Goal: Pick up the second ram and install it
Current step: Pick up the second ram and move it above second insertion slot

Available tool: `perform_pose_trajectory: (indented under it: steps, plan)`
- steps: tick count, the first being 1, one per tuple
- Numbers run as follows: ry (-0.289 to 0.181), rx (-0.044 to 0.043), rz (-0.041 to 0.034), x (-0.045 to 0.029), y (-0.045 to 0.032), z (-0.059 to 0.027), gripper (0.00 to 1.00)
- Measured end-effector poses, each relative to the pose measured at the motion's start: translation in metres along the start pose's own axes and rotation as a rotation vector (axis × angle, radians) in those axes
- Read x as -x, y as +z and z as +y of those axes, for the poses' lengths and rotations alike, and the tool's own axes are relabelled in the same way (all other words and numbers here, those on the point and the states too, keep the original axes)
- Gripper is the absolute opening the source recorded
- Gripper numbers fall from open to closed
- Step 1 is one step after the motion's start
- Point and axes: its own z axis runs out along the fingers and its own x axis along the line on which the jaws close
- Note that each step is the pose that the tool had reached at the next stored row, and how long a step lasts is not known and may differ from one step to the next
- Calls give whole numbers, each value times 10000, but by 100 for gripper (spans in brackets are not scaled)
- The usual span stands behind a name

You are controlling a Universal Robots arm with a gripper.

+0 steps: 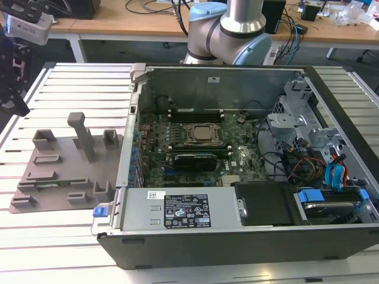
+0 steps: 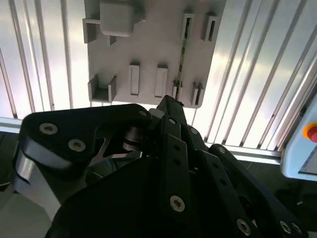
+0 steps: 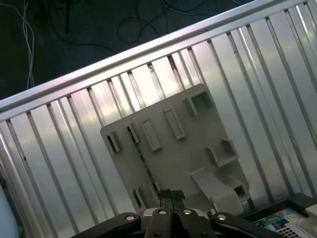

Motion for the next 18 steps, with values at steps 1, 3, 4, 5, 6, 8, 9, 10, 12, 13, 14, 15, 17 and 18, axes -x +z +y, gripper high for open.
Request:
perform_pose_trajectory:
  steps: [1, 3, 4, 5, 6, 8, 9, 10, 12, 13, 14, 15, 17, 18]
  plan:
    - [-112, 1, 0, 0, 0, 0, 10]
    - [-366, 5, 1, 0, 0, 0, 10]
    - [-572, 7, 2, 0, 0, 0, 10]
    - [-697, 9, 3, 0, 0, 0, 10]
    - [-776, 12, 4, 0, 0, 0, 10]
    - [-1005, 407, 135, 3, 1, -7, 10]
    - [-1075, 452, 151, 2, 1, -6, 10]
    - [-1119, 453, 154, 3, 0, -7, 10]
    - [-1298, 454, 158, 3, 0, -8, 10]
    - [-1403, 455, 161, 3, 0, -8, 10]
    - [-1504, 455, 163, 3, 0, -7, 10]
    - [-1561, 455, 165, 3, 0, -7, 10]
    - [-1738, 456, 169, 3, 1, -8, 10]
    - [-1877, 457, 174, 3, 0, -7, 10]
